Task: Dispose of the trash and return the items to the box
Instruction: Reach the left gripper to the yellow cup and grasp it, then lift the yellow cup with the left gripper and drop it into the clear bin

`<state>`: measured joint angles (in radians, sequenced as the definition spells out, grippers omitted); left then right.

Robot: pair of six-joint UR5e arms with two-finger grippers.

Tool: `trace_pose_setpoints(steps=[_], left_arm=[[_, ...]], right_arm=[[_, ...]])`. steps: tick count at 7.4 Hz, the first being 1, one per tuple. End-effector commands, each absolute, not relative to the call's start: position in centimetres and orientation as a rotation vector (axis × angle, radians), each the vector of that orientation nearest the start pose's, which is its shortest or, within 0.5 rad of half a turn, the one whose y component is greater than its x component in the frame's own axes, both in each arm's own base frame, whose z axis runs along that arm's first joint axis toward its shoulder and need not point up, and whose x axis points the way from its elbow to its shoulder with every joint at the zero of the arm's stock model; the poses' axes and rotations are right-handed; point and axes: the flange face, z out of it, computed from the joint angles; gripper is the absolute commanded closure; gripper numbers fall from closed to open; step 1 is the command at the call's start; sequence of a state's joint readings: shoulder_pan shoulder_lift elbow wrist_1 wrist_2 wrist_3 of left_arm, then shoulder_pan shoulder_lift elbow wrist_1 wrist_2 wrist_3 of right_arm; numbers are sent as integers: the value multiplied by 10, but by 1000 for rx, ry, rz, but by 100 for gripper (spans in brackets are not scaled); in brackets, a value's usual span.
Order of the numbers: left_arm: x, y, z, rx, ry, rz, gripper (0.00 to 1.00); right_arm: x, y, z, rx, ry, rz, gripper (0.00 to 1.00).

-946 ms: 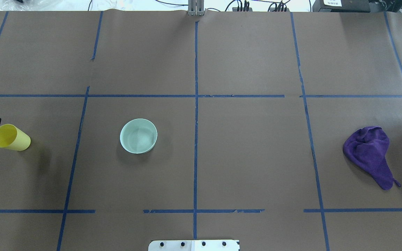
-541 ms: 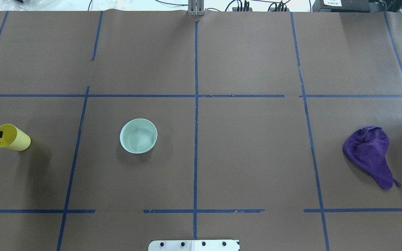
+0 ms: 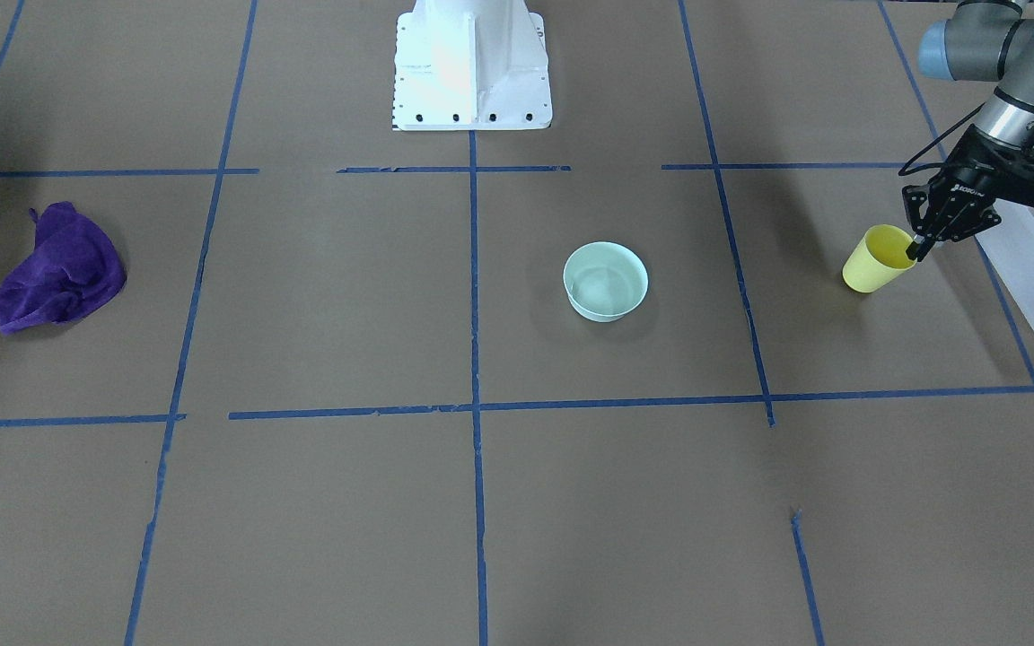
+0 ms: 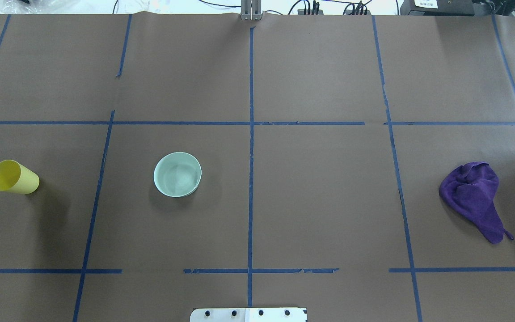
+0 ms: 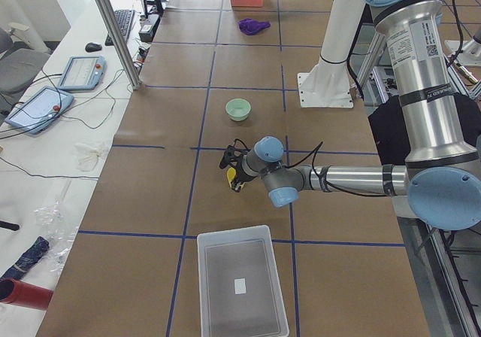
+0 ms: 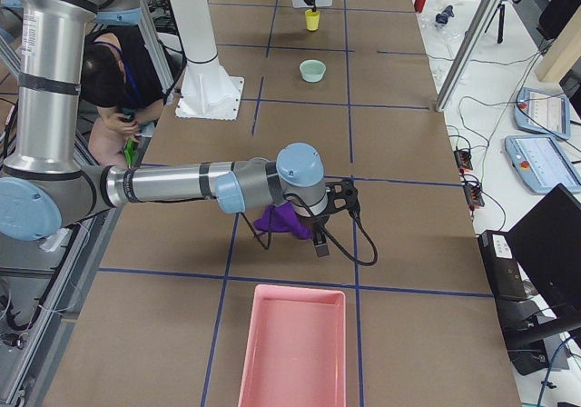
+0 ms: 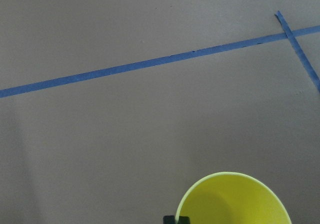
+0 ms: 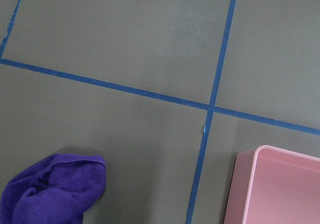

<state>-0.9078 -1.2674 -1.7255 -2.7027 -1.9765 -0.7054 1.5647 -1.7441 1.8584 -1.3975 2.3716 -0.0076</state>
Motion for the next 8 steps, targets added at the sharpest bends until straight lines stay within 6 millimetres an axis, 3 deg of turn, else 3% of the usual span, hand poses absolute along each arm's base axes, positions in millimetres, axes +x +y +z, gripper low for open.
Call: trace_pose_setpoints(steps=[1, 3, 4, 5, 6, 7, 8], left_arm=[[113, -358, 583, 527, 983, 307, 100], [47, -372, 596, 554, 914, 417, 100], [3, -382, 606, 580, 839, 452, 100], [-37, -386, 627, 592, 759, 497, 100], [-73, -405, 644, 609, 695, 563, 100], [-95, -404, 661, 601, 667, 579, 100], [-101, -401, 669, 597, 659, 577, 100]], right_arm=[[59, -432, 576, 271, -795, -127, 0], [59, -432, 576, 271, -795, -127, 0], [59, -432, 576, 271, -795, -127, 0], [59, -432, 576, 271, -795, -127, 0], [59, -432, 576, 271, -795, -129, 0], [59, -432, 577, 270, -795, -128, 0], [59, -432, 577, 270, -795, -128, 0]])
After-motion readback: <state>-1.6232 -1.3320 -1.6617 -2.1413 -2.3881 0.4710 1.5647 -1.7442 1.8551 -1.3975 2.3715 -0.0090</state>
